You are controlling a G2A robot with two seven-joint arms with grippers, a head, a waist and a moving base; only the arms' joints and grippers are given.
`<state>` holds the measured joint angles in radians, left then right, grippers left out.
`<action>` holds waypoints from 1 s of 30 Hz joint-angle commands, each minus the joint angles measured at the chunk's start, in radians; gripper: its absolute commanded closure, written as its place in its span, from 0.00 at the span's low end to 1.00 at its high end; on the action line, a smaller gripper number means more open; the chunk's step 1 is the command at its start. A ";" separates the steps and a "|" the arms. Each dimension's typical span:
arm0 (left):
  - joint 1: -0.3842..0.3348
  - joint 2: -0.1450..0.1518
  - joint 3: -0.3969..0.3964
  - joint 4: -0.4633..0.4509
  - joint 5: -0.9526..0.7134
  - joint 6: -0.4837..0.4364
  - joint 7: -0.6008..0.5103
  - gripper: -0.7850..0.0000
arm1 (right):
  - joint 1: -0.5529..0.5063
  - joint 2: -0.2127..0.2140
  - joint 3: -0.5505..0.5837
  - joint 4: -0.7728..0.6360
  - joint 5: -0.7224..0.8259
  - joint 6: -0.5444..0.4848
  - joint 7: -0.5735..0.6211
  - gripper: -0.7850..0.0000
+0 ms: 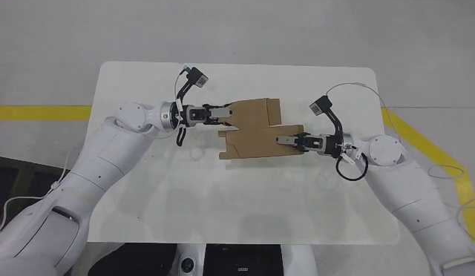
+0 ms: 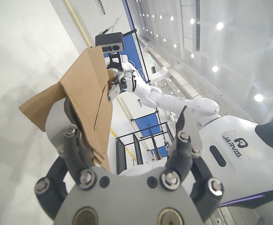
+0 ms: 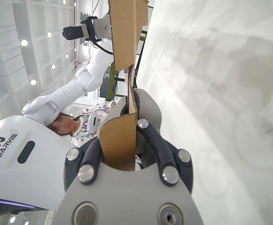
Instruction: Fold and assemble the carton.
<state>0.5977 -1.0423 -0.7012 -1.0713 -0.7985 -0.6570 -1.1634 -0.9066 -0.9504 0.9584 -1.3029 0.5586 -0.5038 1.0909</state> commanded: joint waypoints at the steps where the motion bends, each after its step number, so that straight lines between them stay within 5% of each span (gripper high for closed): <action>1: 0.003 -0.001 -0.003 -0.001 0.003 0.004 -0.003 0.68 | -0.002 -0.001 0.004 0.000 -0.002 0.001 -0.001 1.00; 3: 0.006 -0.003 -0.007 0.001 0.008 0.006 -0.006 0.78 | -0.004 -0.002 0.008 0.000 -0.003 0.002 0.001 1.00; 10: 0.013 -0.008 -0.013 0.013 0.029 0.018 -0.018 0.84 | -0.008 -0.004 0.025 -0.011 -0.007 0.005 0.009 1.00; 13: 0.015 -0.010 -0.017 0.018 0.036 0.020 -0.020 1.00 | -0.010 -0.005 0.033 -0.014 -0.011 0.008 0.011 1.00; 19: 0.019 -0.013 -0.025 0.021 0.046 0.024 -0.024 1.00 | -0.014 -0.008 0.041 -0.019 -0.017 0.013 0.019 1.00; 20: 0.019 -0.014 -0.026 0.021 0.048 0.025 -0.025 1.00 | -0.014 -0.009 0.042 -0.020 -0.020 0.013 0.022 0.73; 21: 0.019 -0.014 -0.028 0.021 0.049 0.025 -0.025 1.00 | -0.013 -0.009 0.043 -0.019 -0.022 0.013 0.024 0.28; 22: 0.020 -0.015 -0.029 0.021 0.049 0.024 -0.024 1.00 | -0.013 -0.010 0.044 -0.018 -0.025 0.015 0.024 0.00; 30: 0.015 -0.014 -0.056 0.014 0.050 0.018 -0.018 1.00 | -0.019 0.002 0.091 0.042 -0.179 -0.013 -0.020 0.00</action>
<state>0.6133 -1.0573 -0.7540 -1.0556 -0.7503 -0.6382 -1.1820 -0.9216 -0.9501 1.0390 -1.2666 0.3917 -0.5070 1.0809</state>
